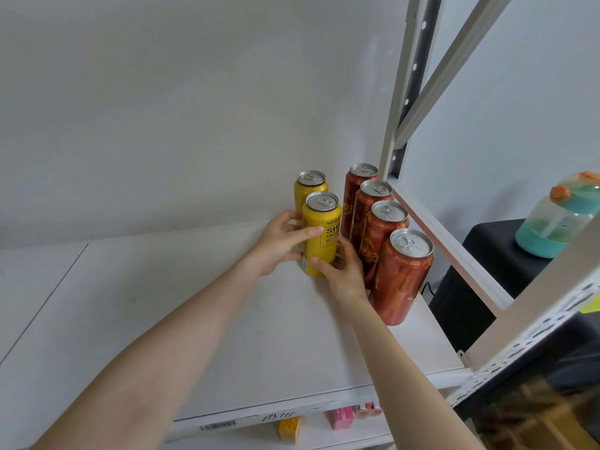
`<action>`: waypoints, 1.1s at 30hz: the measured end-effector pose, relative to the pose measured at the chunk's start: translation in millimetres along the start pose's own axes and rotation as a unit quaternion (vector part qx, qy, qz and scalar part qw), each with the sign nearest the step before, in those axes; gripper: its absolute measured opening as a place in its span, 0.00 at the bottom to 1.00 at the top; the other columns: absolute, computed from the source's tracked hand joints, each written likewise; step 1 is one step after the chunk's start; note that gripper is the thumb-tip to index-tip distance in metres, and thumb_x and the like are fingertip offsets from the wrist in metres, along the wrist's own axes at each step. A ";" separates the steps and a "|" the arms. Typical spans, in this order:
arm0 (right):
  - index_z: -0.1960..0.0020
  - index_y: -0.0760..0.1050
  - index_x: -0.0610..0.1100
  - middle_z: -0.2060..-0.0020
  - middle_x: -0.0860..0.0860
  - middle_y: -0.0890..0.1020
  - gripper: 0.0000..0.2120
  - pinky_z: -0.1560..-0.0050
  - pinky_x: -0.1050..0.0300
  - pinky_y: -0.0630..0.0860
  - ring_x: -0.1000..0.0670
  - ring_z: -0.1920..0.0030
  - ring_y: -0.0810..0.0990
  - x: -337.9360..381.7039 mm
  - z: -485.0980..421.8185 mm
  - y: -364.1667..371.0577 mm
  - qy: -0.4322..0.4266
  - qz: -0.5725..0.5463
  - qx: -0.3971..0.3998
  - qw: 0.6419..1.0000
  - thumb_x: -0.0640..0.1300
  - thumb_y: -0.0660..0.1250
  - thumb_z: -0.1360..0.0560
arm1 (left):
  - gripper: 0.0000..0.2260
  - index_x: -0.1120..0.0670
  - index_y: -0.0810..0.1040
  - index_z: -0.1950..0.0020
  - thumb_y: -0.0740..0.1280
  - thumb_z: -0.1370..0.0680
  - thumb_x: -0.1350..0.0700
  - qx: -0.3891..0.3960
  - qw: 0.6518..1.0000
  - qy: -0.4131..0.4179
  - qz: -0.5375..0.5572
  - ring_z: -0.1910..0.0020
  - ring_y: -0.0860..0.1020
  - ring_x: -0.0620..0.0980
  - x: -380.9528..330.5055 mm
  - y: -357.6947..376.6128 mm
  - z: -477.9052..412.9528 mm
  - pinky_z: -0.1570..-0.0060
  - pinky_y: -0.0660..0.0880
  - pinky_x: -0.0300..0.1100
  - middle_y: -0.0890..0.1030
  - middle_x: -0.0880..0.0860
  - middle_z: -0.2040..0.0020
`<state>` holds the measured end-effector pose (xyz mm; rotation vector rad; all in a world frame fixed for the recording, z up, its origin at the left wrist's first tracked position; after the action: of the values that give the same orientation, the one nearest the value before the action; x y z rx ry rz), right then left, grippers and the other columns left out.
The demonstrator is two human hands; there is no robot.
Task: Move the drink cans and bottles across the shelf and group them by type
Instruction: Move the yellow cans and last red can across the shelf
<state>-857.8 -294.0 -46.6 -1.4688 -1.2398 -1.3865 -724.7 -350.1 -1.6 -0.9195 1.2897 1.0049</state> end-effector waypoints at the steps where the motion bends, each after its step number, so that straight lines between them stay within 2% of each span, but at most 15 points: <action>1: 0.33 0.71 0.45 0.41 0.48 0.80 0.27 0.43 0.54 0.78 0.50 0.41 0.79 -0.6 -1.4 0.7 0.003 -0.003 -0.002 1.000 0.32 0.73 0.28 | 0.19 0.52 0.76 0.42 0.77 0.29 0.52 -0.001 1.000 -0.001 -0.003 0.50 0.84 0.45 -0.2 -0.7 -1.4 0.60 0.81 0.42 0.83 0.54 0.46; 11: 0.31 0.69 0.46 0.39 0.48 0.79 0.28 0.40 0.53 0.77 0.52 0.41 0.78 -4.5 -8.5 3.0 0.018 0.004 -0.012 1.000 0.35 0.73 0.28 | 0.19 0.51 0.76 0.43 0.77 0.29 0.51 -0.009 1.000 -0.008 -0.014 0.48 0.84 0.47 -0.1 -4.9 -11.5 0.57 0.82 0.46 0.83 0.54 0.45; 18: 0.30 0.69 0.43 0.38 0.46 0.79 0.29 0.39 0.50 0.77 0.49 0.39 0.78 -5.7 -9.3 2.2 0.023 0.023 -0.024 0.999 0.35 0.73 0.28 | 0.19 0.51 0.76 0.43 0.77 0.29 0.51 -0.010 1.000 -0.012 -0.024 0.51 0.84 0.44 -0.6 -4.7 -10.1 0.60 0.81 0.42 0.84 0.53 0.47; 23: 0.28 0.66 0.41 0.38 0.45 0.78 0.32 0.37 0.50 0.76 0.49 0.40 0.78 -11.4 -4.0 -4.1 0.054 0.049 -0.076 0.994 0.40 0.75 0.28 | 0.19 0.48 0.76 0.42 0.77 0.29 0.48 -0.022 0.997 -0.013 -0.067 0.48 0.82 0.44 -3.8 -10.2 -5.6 0.49 0.80 0.44 0.83 0.51 0.49; 25: 0.28 0.65 0.42 0.40 0.47 0.77 0.33 0.37 0.49 0.75 0.49 0.40 0.77 -11.3 0.9 -7.3 0.065 0.079 -0.098 0.990 0.43 0.75 0.28 | 0.17 0.47 0.77 0.43 0.76 0.29 0.46 -0.032 0.996 -0.013 -0.083 0.47 0.81 0.44 -5.2 -17.1 0.3 0.48 0.79 0.43 0.82 0.51 0.48; 29: 0.28 0.66 0.42 0.36 0.45 0.77 0.31 0.39 0.56 0.70 0.49 0.38 0.75 -0.8 18.8 -8.3 0.059 0.151 -0.116 0.980 0.46 0.74 0.27 | 0.18 0.47 0.78 0.41 0.74 0.28 0.43 -0.068 0.986 0.001 -0.152 0.49 0.79 0.43 -7.8 -41.1 20.5 0.50 0.76 0.41 0.81 0.49 0.50; 31: 0.28 0.66 0.42 0.34 0.45 0.76 0.30 0.36 0.52 0.70 0.46 0.34 0.74 7.5 31.9 -6.1 0.043 0.203 -0.112 0.972 0.47 0.72 0.25 | 0.18 0.50 0.78 0.40 0.73 0.26 0.44 -0.093 0.976 0.014 -0.197 0.51 0.79 0.46 -8.7 -55.8 33.7 0.53 0.74 0.40 0.81 0.49 0.50; 33: 0.28 0.66 0.41 0.34 0.44 0.75 0.28 0.35 0.48 0.70 0.44 0.33 0.73 17.4 47.1 -2.5 0.016 0.268 -0.103 0.958 0.47 0.70 0.24 | 0.17 0.53 0.78 0.39 0.71 0.24 0.46 -0.122 0.957 0.032 -0.261 0.47 0.79 0.49 -10.3 -70.6 50.2 0.47 0.74 0.43 0.81 0.52 0.46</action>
<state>-849.1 -245.7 -35.7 -1.7519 -0.6126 -1.1778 -642.1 -325.6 11.5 -1.4053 0.9071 0.7238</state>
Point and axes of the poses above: each hand's wrist, its own z-axis away from the middle knuckle, its own y-axis out of the palm, x = y × z, the point moved 8 cm from there along -z, towards the middle knuckle
